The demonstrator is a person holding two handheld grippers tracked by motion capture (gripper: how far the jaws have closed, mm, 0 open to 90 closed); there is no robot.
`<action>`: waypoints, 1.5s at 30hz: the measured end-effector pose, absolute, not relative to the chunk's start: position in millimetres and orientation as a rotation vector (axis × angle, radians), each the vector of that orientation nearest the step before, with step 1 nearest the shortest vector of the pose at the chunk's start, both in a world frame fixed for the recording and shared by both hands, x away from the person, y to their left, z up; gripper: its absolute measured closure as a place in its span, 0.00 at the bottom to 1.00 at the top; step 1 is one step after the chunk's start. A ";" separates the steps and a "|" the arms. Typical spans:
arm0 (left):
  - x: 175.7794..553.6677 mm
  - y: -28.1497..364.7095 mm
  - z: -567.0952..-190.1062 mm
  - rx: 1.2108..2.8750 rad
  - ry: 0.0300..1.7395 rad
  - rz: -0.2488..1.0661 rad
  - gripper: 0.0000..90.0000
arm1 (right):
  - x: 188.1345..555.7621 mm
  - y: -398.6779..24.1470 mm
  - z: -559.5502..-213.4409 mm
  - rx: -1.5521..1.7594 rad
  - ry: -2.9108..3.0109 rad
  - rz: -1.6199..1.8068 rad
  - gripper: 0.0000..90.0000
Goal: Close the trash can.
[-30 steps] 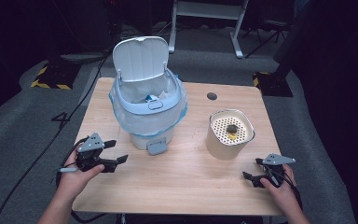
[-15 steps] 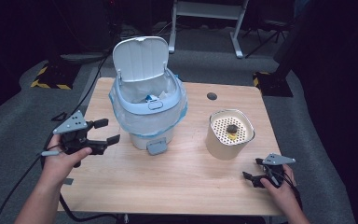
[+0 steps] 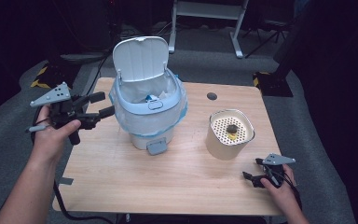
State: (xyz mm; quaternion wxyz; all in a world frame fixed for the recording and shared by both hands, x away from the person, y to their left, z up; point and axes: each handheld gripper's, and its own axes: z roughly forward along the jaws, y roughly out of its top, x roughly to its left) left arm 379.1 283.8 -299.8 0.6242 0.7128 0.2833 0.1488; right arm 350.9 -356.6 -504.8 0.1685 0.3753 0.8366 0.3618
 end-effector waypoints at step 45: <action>470.7 267.7 -253.9 1.626 0.750 0.491 0.41 | 350.9 -356.6 -504.8 1.068 2.379 1.030 0.14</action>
